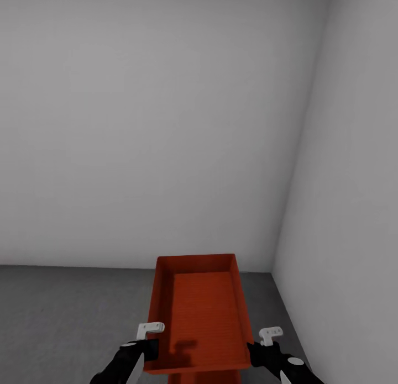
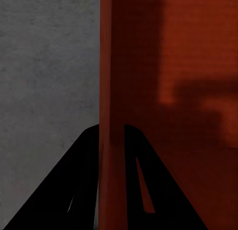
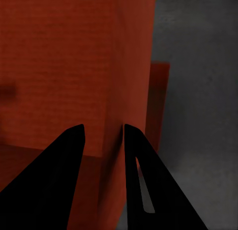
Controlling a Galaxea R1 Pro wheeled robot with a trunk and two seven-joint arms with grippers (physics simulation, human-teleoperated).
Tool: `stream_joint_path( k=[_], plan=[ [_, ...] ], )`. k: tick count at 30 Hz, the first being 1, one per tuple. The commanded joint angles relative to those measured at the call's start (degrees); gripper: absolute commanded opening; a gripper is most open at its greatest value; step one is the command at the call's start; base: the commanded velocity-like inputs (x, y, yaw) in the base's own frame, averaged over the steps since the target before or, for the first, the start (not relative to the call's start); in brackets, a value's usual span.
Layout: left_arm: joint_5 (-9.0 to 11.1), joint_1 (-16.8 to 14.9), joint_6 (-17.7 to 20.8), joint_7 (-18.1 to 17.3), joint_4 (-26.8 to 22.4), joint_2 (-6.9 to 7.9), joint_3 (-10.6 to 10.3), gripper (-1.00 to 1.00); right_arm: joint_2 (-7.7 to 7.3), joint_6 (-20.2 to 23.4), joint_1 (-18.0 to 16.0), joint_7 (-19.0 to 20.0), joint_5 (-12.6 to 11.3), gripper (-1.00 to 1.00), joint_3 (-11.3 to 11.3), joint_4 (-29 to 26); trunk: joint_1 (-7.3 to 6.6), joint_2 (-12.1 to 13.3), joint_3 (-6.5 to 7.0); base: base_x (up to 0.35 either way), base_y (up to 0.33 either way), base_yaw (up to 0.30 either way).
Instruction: Move the two storage containers from the living room to the garage. In the garage, place one container on the floor and stack the other container on top of it (either order is fine).
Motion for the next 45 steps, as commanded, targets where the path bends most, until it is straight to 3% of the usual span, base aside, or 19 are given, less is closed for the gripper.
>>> stream_joint_path(
  k=[1, 8, 21, 33, 45],
  plan=[
    [-0.83, -0.07, 0.13, 0.13, -1.77, -0.14, 1.26, -1.00, 0.56, -0.07, 0.01, 1.39, -0.58, -1.00, 0.89, 0.12, 0.06, -0.11, -0.13, 0.253, 0.000, 0.000],
    [-0.83, -0.07, 0.13, 0.13, -1.78, -0.14, 1.26, -1.00, 0.56, -0.07, 0.01, 1.39, -0.55, -1.00, 0.97, 0.12, 0.06, -0.11, -0.15, 0.067, 0.000, -0.032],
    [-0.81, -0.07, 0.13, 0.12, -1.77, -0.14, 1.26, -1.00, 0.56, -0.07, 0.01, 1.39, -0.53, -1.00, 0.98, 0.12, 0.06, -0.11, -0.16, 0.022, 0.000, -0.228],
    [-0.83, -0.07, 0.13, 0.12, -1.76, -0.14, 1.26, -1.00, 0.56, -0.07, 0.01, 1.39, -0.53, -1.00, 0.98, 0.12, 0.06, -0.11, -0.16, 0.261, 0.000, -0.009],
    [-0.77, -0.07, 0.13, 0.10, -1.78, -0.14, 1.26, -1.00, 0.56, -0.07, 0.01, 1.30, -0.53, -1.00, 0.98, 0.12, 0.06, -0.11, -0.16, 0.017, 0.000, 0.106]
  ],
)
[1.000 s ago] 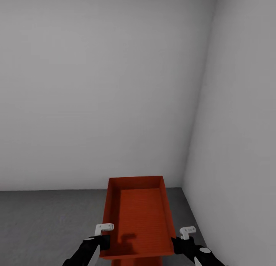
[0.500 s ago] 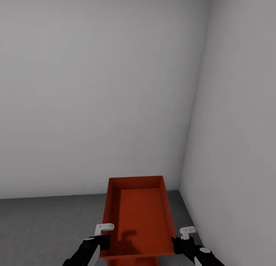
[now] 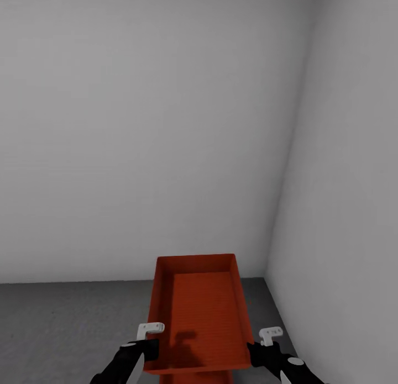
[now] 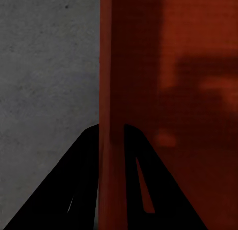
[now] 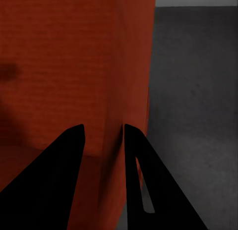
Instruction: Move the two storage containers from the living room to the garage. In the garage, place one container on the floor and stack the other container on top of it (either order is fine).
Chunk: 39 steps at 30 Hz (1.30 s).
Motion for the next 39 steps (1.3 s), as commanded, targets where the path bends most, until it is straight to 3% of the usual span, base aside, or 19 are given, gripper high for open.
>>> stream_joint_path(
  k=[1, 10, 39],
  plan=[
    [-0.82, -0.07, 0.34, 0.14, -1.95, -0.14, 1.21, -1.00, 0.59, -0.07, 0.01, 1.34, -0.56, -1.00, 0.92, 0.13, 0.03, -0.12, -0.13, 0.000, 0.000, 0.006],
    [-0.80, -0.07, 0.33, 0.12, -1.94, -0.14, 1.21, -1.00, 0.59, -0.07, 0.01, 1.31, -0.56, -1.00, 0.92, 0.13, 0.03, -0.12, -0.13, 0.000, 0.000, 0.116],
    [-0.80, -0.07, 0.32, -0.18, -2.02, -0.21, 1.21, -1.00, 0.59, -0.07, 0.01, 1.40, -0.56, -1.00, 0.92, 0.11, 0.03, -0.12, -0.13, 0.000, 0.000, 0.002]
  ],
)
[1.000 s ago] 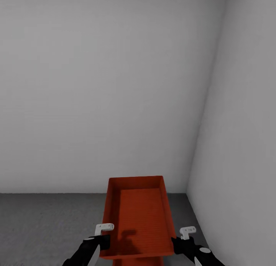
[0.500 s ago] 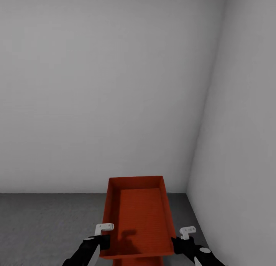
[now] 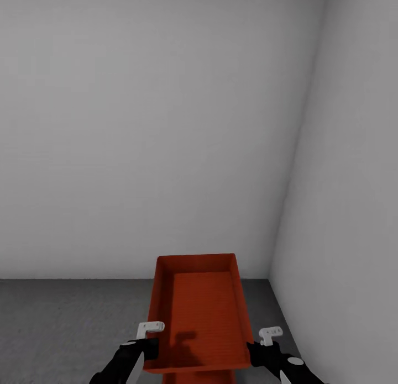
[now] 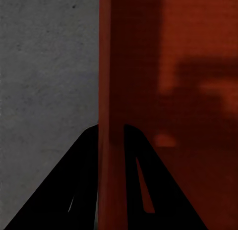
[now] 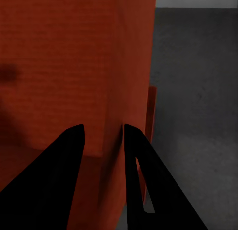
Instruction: Move the two storage containers from the living room to the garage. In the garage, place one container on the floor and stack the other container on top of it (either order is fine).
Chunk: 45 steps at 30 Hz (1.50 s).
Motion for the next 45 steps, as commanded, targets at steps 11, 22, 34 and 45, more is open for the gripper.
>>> stream_joint_path(
  k=[11, 22, 34, 45],
  plan=[
    [-0.05, -0.08, -0.42, 0.09, -1.22, -0.16, 0.95, -1.00, 0.48, -0.07, 0.02, 1.34, -0.60, -1.00, 1.13, 0.09, 1.56, -2.92, -1.39, 0.000, 0.000, 0.000],
    [-0.05, -0.08, -0.42, 0.09, -1.23, -0.17, 0.95, -1.00, 0.48, -0.07, 0.02, 1.34, -0.52, -1.00, 1.15, 0.09, 3.98, -7.34, -3.36, 0.000, 0.000, 0.000],
    [-0.05, -0.08, -0.49, 0.09, -1.23, -0.20, 0.95, -1.00, 0.48, -0.07, 0.02, 1.34, -0.51, -1.00, 1.15, 0.08, 6.62, -12.15, -5.51, 0.000, 0.000, 0.000],
    [-0.05, -0.07, -0.51, 0.09, -1.14, -0.49, 1.08, -1.00, 0.48, -0.12, 0.02, 1.33, -0.58, -1.00, 1.10, 0.08, 6.83, -12.55, -5.69, 0.000, 0.000, 0.000]
  ],
)
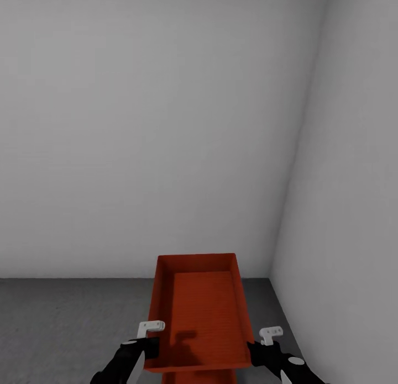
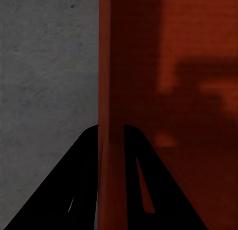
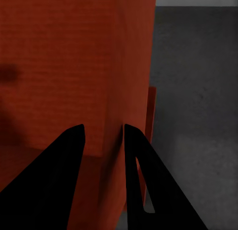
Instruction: Move the two storage containers from the living room to the garage. In the garage, place one container on the floor and stack the other container on top of it (either order is fine).
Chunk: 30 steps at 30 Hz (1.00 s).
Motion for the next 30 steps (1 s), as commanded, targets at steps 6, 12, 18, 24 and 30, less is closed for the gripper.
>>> stream_joint_path(
  k=[6, 12, 18, 24, 30],
  plan=[
    [0.62, -0.08, -0.85, 0.05, -0.63, -0.16, 0.84, -1.00, 0.68, -0.11, 0.03, 1.01, -0.46, -1.00, 1.23, 0.17, 0.01, -0.08, -0.10, 0.000, 0.000, 0.000],
    [0.60, -0.08, -0.85, 0.05, -0.63, -0.09, 0.80, -1.00, 0.68, -0.12, 0.03, 1.01, -0.55, -1.00, 1.10, 0.17, 1.33, -2.49, -1.18, 0.000, 0.000, 0.000],
    [0.60, -0.08, -0.85, 0.05, -0.63, -0.09, 0.78, -1.00, 0.68, -0.03, 0.03, 1.01, -0.59, -1.00, 1.07, 0.17, 2.65, -4.89, -2.25, 0.000, 0.000, 0.000],
    [0.61, -0.08, -0.93, 0.07, -0.68, -0.15, 0.84, -1.00, 0.68, 0.05, 0.03, 1.01, -0.55, -1.00, 1.18, 0.17, 3.97, -7.30, -3.33, 0.000, 0.000, 0.000],
    [0.65, -0.08, -0.94, 0.13, -0.71, -0.15, 0.83, -1.00, 0.68, 0.06, 0.03, 1.01, -0.55, -1.00, 1.16, 0.17, 5.28, -9.71, -4.41, 0.000, 0.000, 0.000]
  ],
)
